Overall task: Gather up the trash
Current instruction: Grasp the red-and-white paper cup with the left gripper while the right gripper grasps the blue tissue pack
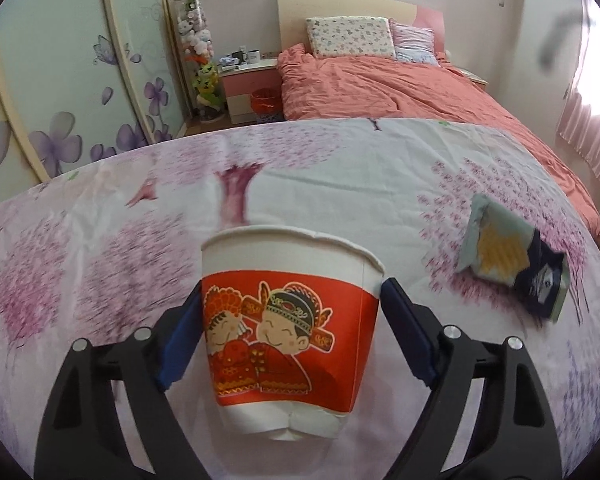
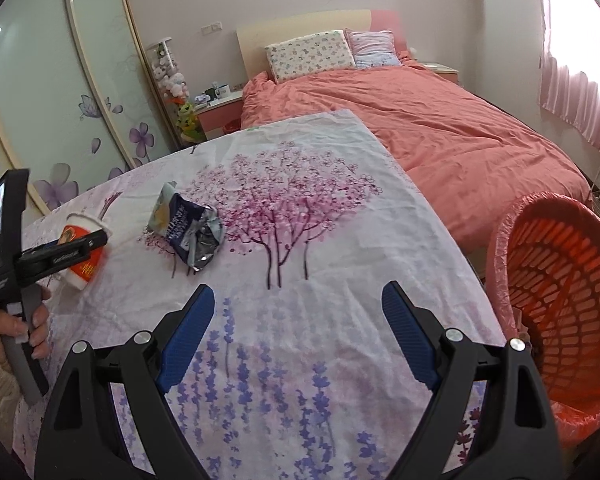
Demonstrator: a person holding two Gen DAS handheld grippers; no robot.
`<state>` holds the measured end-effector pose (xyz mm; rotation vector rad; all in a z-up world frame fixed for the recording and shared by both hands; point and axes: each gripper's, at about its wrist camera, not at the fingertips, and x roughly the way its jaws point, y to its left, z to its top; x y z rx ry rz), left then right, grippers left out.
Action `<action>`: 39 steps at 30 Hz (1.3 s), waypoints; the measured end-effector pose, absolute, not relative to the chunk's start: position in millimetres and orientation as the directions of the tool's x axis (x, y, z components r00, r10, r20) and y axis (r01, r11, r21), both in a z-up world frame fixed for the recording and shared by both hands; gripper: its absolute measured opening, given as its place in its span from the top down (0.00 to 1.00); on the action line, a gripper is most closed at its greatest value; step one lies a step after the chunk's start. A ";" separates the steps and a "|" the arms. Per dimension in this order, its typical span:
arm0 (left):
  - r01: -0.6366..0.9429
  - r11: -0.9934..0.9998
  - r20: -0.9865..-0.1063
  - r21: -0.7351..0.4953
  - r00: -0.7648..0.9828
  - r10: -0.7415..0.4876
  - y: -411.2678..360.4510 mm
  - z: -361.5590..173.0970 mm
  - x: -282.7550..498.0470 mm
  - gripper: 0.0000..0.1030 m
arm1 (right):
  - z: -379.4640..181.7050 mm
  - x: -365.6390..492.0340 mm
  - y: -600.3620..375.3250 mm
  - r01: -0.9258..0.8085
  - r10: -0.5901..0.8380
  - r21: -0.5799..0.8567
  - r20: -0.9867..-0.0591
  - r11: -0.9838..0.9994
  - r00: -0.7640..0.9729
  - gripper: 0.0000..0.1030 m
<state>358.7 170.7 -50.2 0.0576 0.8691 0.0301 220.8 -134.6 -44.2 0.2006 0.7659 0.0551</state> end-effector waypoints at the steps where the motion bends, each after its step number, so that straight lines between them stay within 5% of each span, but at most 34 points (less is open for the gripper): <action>1: -0.007 0.998 -0.762 0.068 0.645 0.057 175.7 -49.4 353.4 0.20 | -44.1 222.2 -130.9 0.015 0.127 0.199 -0.682 0.980 0.720 0.17; 12: -0.062 0.993 -0.764 0.100 0.635 0.116 205.2 -56.5 318.0 0.18 | -42.4 276.9 -74.9 -0.112 0.245 0.234 -0.677 0.966 0.694 0.17; 23: -0.115 0.993 -0.806 0.008 0.587 0.075 222.1 -65.7 324.2 0.20 | -54.8 317.9 -36.8 -0.142 0.169 0.099 -0.713 0.985 0.681 0.19; 28: -0.115 0.993 -0.806 0.008 0.587 0.075 222.9 -64.9 323.3 0.21 | -58.2 325.3 -32.1 -0.158 0.156 0.067 -0.733 0.985 0.662 0.26; 33: -0.115 0.993 -0.806 0.009 0.587 0.075 223.0 -64.8 323.0 0.21 | -61.0 322.9 -33.2 -0.153 0.141 0.052 -0.747 0.987 0.650 0.46; 39: -0.115 0.993 -0.806 0.008 0.587 0.075 222.8 -64.9 323.1 0.21 | -62.1 316.4 -39.3 -0.121 0.149 0.092 -0.743 0.988 0.653 0.46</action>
